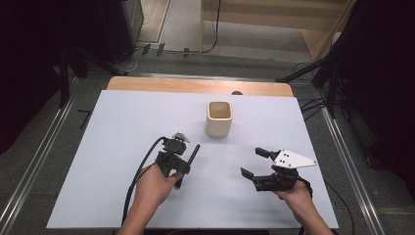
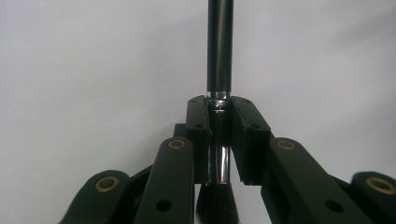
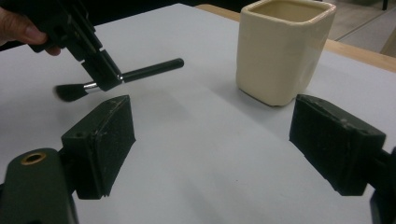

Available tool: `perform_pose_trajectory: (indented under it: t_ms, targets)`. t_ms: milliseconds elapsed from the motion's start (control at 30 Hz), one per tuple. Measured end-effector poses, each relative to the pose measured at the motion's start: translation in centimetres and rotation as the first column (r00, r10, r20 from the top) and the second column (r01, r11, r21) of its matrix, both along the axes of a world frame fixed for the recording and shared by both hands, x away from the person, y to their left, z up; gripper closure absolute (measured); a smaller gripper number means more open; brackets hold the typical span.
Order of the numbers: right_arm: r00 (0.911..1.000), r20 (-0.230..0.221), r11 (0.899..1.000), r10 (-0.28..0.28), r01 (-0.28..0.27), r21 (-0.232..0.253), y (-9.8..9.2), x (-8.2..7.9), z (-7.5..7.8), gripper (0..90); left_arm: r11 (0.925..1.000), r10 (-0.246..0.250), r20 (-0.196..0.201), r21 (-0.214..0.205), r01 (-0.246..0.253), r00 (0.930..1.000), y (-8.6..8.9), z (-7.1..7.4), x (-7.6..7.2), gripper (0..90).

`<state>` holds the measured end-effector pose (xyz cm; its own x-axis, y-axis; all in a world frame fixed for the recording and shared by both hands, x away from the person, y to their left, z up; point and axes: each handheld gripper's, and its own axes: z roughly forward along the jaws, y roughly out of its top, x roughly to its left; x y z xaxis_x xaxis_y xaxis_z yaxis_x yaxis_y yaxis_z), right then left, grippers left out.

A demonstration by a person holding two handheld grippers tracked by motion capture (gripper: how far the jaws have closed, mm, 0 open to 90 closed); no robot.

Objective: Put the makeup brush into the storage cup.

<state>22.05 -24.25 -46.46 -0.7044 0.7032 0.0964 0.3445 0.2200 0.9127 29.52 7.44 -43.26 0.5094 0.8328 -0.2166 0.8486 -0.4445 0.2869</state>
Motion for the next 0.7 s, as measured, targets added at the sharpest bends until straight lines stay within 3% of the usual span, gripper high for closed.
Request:
perform_pose_trajectory:
  t_ms: [167,267,400,533,567,700]
  targets:
    - [1.0,-0.005,1.0,0.004,-0.004,-0.001,0.0,0.0,-0.1,14.7,0.9995,-0.028,0.028,-0.012,0.028,0.9992,1.3,0.8,0.7,78.8]
    - [1.0,-0.006,1.0,0.005,-0.005,-0.004,0.0,0.0,-0.1,14.7,0.9975,-0.056,0.036,-0.042,0.057,0.9978,2.1,1.3,1.1,78.8]
    - [0.9999,-0.012,1.0,0.006,-0.006,-0.005,0.0,0.0,-0.2,14.6,0.995,-0.083,0.023,-0.055,0.084,0.9963,2.5,1.2,1.5,78.8]
    - [0.9997,-0.021,1.0,0.013,-0.013,-0.011,0.0,-0.1,-0.3,14.6,0.987,-0.139,-0.002,-0.08,0.139,0.9902,2.7,0.6,2.1,78.8]
    - [0.9996,-0.025,1.0,0.013,-0.013,-0.01,0.0,-0.1,-0.3,14.6,0.9817,-0.165,-0.013,-0.099,0.163,0.9863,3.0,0.4,2.4,78.8]
    - [0.9995,-0.032,1.0,0.008,-0.008,-0.013,-0.1,-0.1,-0.4,14.6,0.9737,-0.192,-0.015,-0.128,0.189,0.9813,3.5,0.4,2.8,78.8]
